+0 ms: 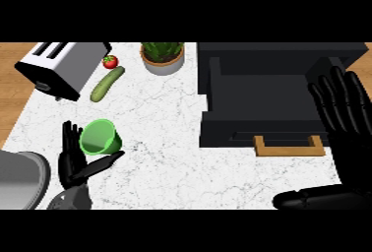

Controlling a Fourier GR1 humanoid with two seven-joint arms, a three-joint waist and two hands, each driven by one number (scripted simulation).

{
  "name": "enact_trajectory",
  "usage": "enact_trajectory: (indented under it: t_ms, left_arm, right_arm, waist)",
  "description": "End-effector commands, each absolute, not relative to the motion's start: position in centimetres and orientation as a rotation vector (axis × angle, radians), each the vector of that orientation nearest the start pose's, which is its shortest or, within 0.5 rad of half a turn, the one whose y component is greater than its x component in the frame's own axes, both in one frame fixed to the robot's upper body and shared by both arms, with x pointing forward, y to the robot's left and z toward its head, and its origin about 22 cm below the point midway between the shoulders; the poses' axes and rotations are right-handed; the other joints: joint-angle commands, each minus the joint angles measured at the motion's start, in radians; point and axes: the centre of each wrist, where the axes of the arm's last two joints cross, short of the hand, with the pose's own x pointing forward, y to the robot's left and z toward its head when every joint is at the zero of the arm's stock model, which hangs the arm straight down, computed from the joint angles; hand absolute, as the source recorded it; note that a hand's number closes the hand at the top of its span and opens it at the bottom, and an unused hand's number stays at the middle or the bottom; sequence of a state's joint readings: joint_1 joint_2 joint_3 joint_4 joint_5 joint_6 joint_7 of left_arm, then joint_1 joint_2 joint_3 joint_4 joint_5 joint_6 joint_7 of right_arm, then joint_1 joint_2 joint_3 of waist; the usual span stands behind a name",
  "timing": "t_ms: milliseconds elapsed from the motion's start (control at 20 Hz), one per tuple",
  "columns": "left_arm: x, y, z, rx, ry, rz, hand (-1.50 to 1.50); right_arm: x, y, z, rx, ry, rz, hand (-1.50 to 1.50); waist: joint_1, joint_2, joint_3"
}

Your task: Pick up the cup, place it into the drawer and close the drawer

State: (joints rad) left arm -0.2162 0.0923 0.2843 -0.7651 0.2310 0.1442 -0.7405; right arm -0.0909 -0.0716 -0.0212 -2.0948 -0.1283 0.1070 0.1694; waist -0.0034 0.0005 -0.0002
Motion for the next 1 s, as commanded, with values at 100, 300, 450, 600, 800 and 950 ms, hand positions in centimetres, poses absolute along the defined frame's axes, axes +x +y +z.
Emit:
enact_trajectory:
  t_ms: [100,300,450,600,800,950]
  left_arm:
    - [24.8,29.8,-13.9,0.331,-1.693,0.391,-1.5]
    - [25.6,29.3,-13.5,0.284,-1.72,0.391,-1.5]
    - [26.3,29.2,-13.4,0.266,-1.73,0.42,-1.5]
    - [25.5,29.3,-14.8,0.241,-1.723,0.438,-1.5]
    - [26.4,29.5,-14.4,0.214,-1.714,0.465,-1.5]
    - [28.0,29.5,-13.4,0.162,-1.728,0.482,-1.5]
  right_arm:
    - [20.3,-22.9,16.2,0.177,-2.007,0.156,-1.5]
    - [21.7,-22.8,16.8,0.167,-1.998,0.152,-1.5]
    - [23.2,-23.7,15.2,0.169,-2.009,0.167,-1.5]
    - [24.3,-23.0,15.4,0.192,-2.008,0.141,-1.5]
    - [22.2,-23.7,15.4,0.171,-2.008,0.144,-1.5]
    - [21.8,-25.1,13.8,0.179,-1.986,0.147,-1.5]
  waist:
    - [-0.003,0.0,0.0]
    - [0.001,0.0,0.0]
    - [0.0,0.0,0.0]
    - [-0.002,0.002,-0.001]
    - [-0.004,0.001,-0.001]
    - [-0.008,0.002,-0.001]
